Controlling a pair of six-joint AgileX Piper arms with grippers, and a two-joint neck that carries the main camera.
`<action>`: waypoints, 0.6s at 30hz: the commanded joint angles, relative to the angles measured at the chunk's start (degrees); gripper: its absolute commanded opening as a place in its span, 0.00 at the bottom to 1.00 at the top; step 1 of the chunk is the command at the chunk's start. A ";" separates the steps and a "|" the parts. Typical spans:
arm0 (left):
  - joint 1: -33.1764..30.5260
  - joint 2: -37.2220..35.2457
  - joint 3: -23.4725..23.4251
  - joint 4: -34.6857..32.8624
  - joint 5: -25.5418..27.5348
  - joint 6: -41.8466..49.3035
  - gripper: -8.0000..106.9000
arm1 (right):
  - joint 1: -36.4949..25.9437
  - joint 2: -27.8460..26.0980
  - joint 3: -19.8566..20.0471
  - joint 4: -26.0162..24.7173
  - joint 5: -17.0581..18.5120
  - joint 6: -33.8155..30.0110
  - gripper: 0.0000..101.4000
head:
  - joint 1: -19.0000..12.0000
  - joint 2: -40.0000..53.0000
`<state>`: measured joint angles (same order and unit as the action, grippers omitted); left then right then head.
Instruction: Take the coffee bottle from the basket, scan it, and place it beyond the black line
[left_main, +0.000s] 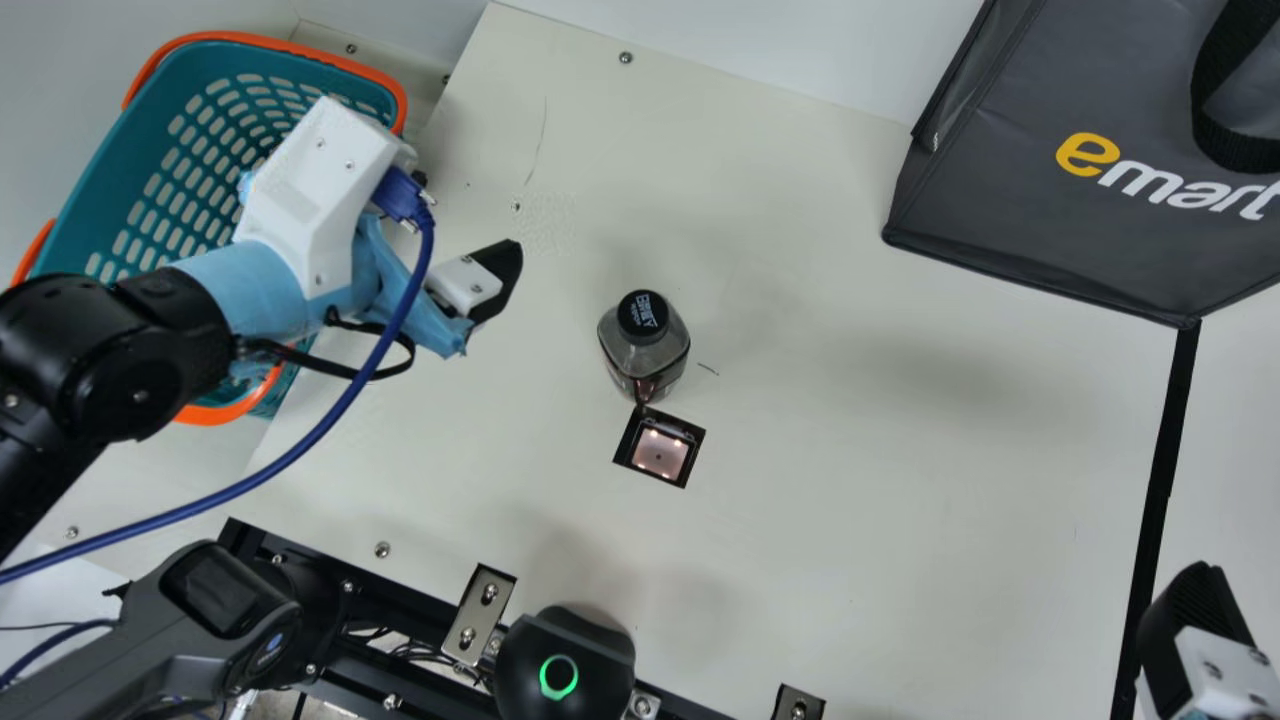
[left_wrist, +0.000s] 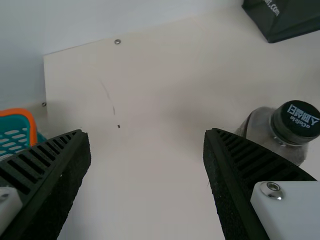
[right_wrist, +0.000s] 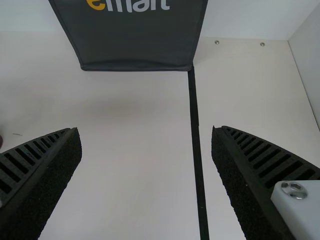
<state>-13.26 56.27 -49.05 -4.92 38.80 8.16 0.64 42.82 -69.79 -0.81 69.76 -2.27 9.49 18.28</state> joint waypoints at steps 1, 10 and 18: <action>1.31 -0.16 0.18 -0.52 0.12 0.89 0.85 | 0.00 0.00 0.00 0.00 0.00 0.00 0.90 | -1.57 0.14; 6.72 -0.70 0.61 -3.60 0.83 5.78 0.85 | 0.00 0.00 0.00 0.00 -0.08 0.00 0.90 | -1.57 0.14; 11.50 -0.69 0.60 -6.69 1.47 10.45 0.85 | 0.00 0.00 0.00 0.00 -0.08 0.00 0.90 | -1.57 -6.54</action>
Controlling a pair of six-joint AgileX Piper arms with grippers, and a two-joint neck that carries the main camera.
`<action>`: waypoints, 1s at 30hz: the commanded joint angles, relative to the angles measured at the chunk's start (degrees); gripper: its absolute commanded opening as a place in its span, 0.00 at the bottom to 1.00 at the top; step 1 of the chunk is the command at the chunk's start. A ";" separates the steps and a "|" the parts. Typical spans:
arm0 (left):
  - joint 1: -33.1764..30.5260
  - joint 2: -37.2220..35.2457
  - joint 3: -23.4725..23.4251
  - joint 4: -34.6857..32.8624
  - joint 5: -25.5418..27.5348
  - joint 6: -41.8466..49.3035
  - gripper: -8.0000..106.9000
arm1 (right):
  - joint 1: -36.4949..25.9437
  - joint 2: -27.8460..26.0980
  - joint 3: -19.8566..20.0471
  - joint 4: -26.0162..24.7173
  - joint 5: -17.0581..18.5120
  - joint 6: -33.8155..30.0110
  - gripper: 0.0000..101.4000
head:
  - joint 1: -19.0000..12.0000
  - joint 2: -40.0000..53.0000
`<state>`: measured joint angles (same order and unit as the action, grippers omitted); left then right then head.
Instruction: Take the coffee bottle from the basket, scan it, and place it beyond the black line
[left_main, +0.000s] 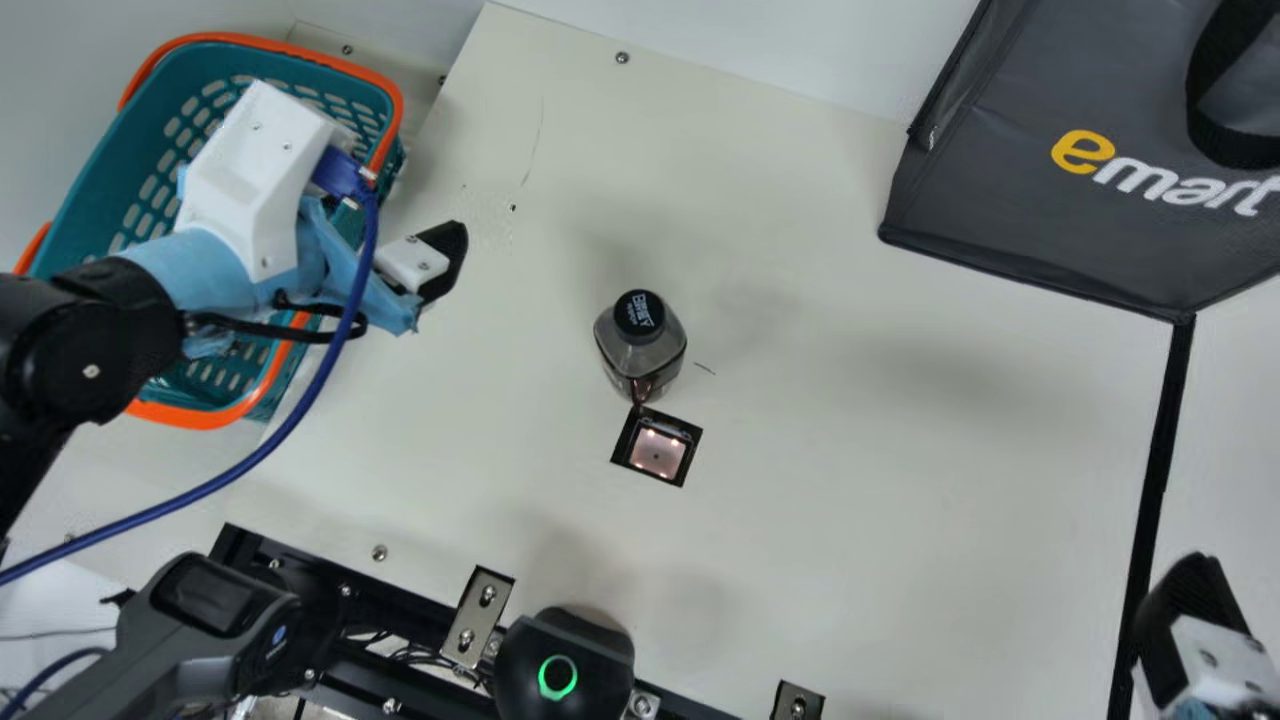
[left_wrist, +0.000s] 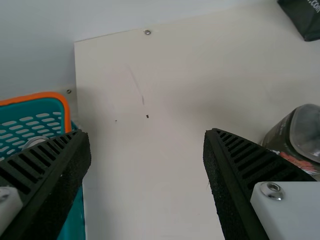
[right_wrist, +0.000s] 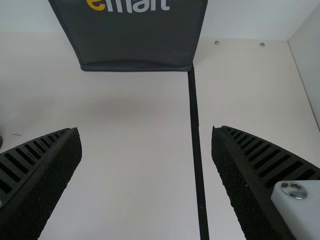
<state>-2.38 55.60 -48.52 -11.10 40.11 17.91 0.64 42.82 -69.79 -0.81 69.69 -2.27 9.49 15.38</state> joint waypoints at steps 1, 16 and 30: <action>1.14 0.00 0.05 -0.86 0.24 1.20 0.85 | 0.00 0.00 0.00 0.00 0.00 0.00 0.90 | -1.57 -4.98; 6.42 0.07 -0.41 -6.14 1.30 7.57 0.85 | 0.00 0.00 0.00 0.00 0.00 0.00 0.90 | -1.57 -16.96; 4.80 -0.63 -0.82 -7.14 2.35 7.71 0.85 | 0.00 0.00 0.00 0.00 0.00 0.00 0.90 | -1.57 -16.96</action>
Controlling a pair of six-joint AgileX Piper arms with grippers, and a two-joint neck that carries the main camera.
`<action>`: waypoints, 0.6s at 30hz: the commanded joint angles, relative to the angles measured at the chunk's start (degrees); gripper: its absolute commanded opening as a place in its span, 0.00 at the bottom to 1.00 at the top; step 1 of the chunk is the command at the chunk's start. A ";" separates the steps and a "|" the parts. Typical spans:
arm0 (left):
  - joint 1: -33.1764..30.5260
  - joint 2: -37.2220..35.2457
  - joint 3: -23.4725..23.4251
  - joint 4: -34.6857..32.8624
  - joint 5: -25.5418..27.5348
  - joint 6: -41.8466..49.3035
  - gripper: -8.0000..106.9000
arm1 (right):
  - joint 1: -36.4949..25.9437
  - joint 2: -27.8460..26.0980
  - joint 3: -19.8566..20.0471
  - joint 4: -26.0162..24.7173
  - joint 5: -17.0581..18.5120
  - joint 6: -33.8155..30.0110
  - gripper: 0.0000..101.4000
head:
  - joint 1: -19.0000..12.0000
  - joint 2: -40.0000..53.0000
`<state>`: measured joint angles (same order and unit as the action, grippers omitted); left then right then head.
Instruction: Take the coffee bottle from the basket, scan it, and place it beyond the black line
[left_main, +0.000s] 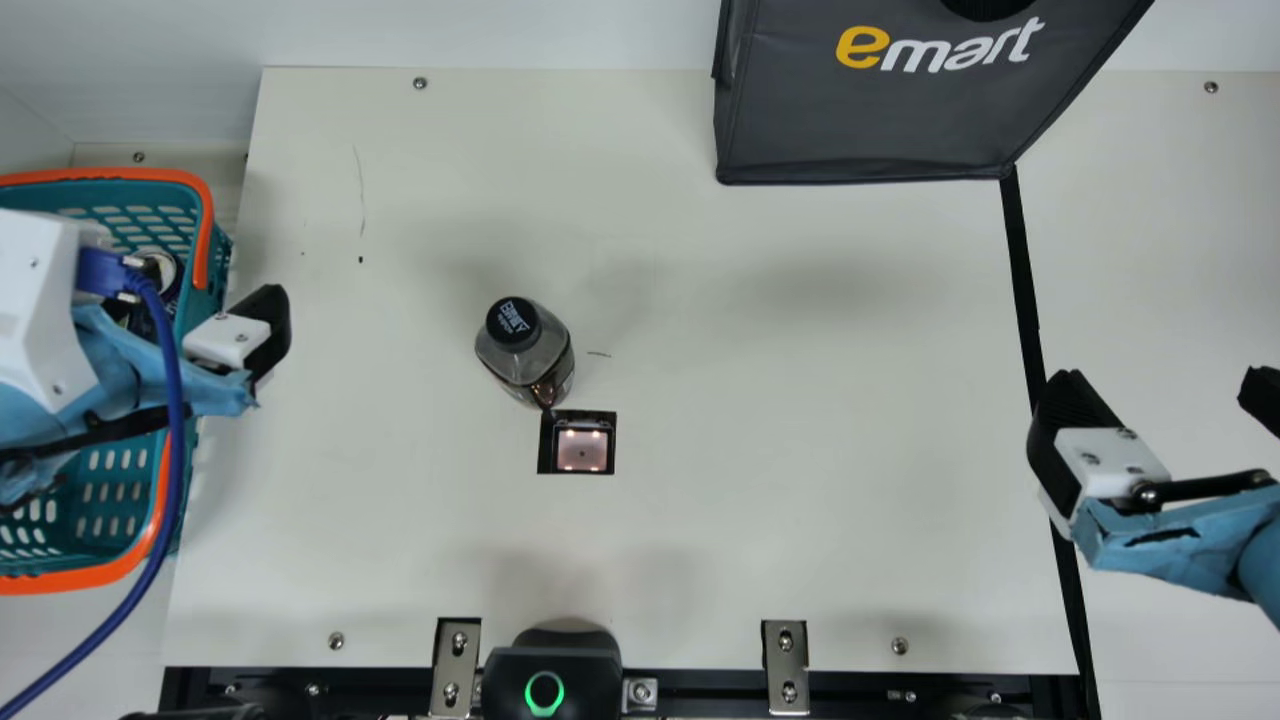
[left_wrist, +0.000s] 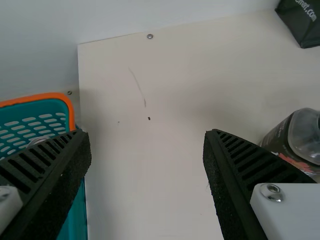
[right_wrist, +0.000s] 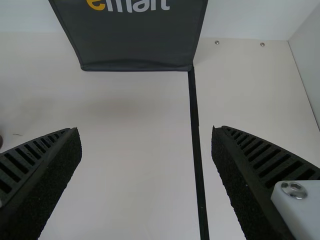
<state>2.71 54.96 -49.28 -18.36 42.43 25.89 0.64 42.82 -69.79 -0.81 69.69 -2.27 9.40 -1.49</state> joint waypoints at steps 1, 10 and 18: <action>-0.63 -0.07 -0.05 0.29 0.00 -0.56 0.85 | 0.00 0.00 0.00 0.00 0.00 0.00 0.90 | -1.48 -0.09; -5.69 -1.05 0.09 3.63 0.00 -6.11 0.85 | 0.00 0.00 0.00 0.00 0.06 0.00 0.90 | -1.48 -0.09; -11.56 -1.08 0.20 7.68 -0.79 -12.56 0.85 | 0.00 0.00 0.00 0.00 0.06 0.00 0.90 | -1.48 -0.09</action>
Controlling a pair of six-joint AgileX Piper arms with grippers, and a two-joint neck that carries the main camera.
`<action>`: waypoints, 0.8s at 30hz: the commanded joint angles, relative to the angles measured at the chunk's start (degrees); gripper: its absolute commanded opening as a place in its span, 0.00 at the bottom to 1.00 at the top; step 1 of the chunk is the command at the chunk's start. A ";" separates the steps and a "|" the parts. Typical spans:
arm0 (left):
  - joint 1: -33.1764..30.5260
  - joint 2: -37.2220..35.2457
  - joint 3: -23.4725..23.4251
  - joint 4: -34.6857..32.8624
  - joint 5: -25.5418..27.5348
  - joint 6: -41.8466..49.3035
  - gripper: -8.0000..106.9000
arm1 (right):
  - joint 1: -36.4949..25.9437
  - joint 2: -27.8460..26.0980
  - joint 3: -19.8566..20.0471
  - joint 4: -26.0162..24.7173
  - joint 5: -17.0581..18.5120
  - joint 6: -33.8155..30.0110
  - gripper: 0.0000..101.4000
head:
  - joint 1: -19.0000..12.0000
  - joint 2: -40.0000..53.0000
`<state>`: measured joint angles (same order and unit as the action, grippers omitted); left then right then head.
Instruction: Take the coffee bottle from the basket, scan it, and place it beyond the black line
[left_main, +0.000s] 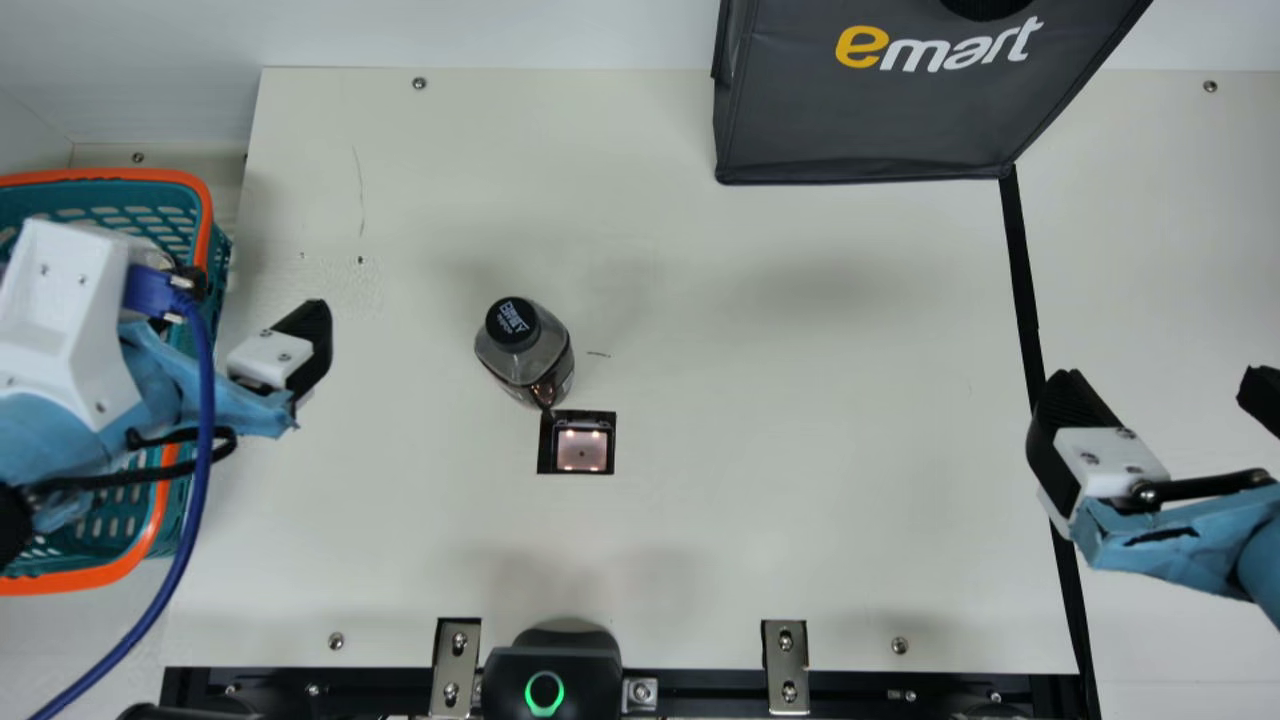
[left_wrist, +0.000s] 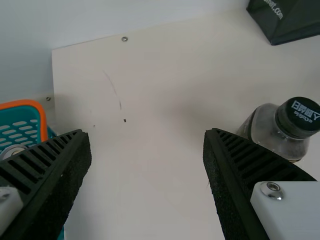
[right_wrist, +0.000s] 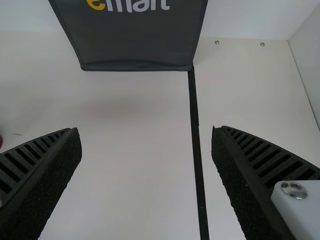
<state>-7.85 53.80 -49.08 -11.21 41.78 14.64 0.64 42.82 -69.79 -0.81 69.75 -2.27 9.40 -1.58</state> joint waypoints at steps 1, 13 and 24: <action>-1.80 0.19 -0.03 1.04 -0.32 -2.25 0.85 | 0.00 0.00 0.00 0.00 0.00 0.00 0.90 | -1.48 0.00; -11.95 2.91 -0.75 8.61 -2.85 -14.63 0.85 | 0.00 0.00 0.00 0.00 0.00 0.00 0.90 | -1.48 0.00; -20.51 6.60 -2.47 18.55 -3.61 -28.35 0.85 | 0.00 0.00 0.00 0.00 0.00 0.00 0.90 | -1.48 0.00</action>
<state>-27.33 60.17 -51.40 5.71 38.09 -10.95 0.64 42.82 -69.79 -0.81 69.75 -2.27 9.40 -1.58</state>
